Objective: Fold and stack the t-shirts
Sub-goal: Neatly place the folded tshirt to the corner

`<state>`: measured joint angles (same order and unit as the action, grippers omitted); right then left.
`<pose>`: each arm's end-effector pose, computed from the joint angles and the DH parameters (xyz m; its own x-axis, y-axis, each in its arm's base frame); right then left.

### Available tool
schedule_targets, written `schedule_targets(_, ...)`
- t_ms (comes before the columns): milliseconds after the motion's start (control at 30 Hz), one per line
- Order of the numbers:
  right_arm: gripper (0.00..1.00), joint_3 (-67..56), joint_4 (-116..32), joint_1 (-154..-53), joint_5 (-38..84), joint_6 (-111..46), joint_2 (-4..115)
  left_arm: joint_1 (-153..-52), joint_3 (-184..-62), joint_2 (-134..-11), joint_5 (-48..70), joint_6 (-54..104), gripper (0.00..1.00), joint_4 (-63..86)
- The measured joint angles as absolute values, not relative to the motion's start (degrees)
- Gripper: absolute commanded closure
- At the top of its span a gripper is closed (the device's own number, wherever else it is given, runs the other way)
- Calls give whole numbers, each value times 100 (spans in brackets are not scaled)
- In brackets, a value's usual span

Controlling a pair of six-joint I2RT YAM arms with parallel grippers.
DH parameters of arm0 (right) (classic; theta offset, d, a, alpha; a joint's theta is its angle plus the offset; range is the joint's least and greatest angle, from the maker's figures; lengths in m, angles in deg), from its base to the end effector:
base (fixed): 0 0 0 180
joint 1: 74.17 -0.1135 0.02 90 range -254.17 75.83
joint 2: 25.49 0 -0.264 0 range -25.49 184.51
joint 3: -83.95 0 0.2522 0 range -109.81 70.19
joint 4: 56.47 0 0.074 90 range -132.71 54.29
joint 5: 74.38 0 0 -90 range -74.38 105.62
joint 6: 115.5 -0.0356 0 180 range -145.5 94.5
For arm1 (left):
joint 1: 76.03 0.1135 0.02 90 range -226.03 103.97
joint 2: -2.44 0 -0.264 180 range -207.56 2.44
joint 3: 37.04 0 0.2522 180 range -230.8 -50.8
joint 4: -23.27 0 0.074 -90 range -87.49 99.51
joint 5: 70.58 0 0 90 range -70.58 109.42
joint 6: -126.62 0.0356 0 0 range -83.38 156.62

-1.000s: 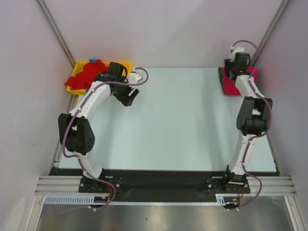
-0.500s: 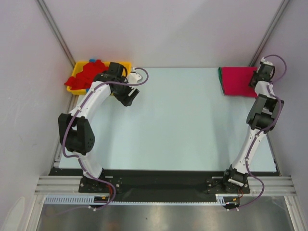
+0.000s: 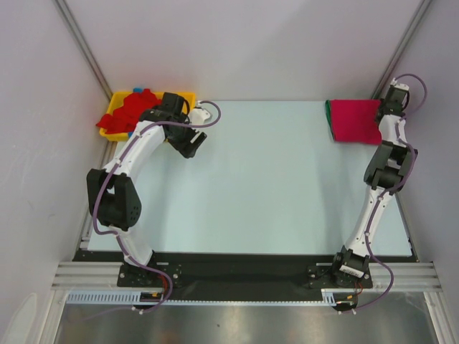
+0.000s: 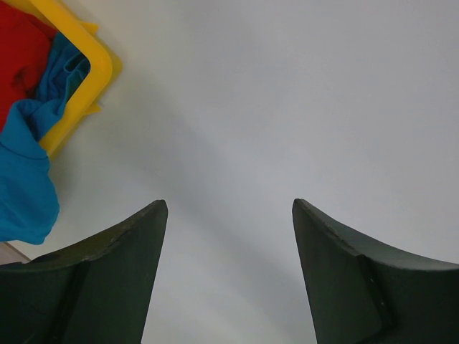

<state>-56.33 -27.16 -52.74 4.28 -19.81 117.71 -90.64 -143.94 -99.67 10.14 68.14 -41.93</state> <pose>0.5331 -0.2167 0.2007 -0.5449 0.1094 -0.8313 0.4613 0.8670 -0.1882 0.3668 -0.1016 0.2978 -0.5469 0.6757 -0.4942 0.7178 0.6823 0.1386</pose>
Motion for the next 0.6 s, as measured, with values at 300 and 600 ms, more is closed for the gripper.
schedule_targets(300, 100, -5633, -2294, -5176, 245, -1926, 11863, -9062, -14394, -9967, 1029, 6817, 23, -4202)
schedule_targets(600, 100, -5023, -2141, -5401, -623, -1992, 11356, -9062, -14392, -9954, 1029, 6812, 23, -4193)
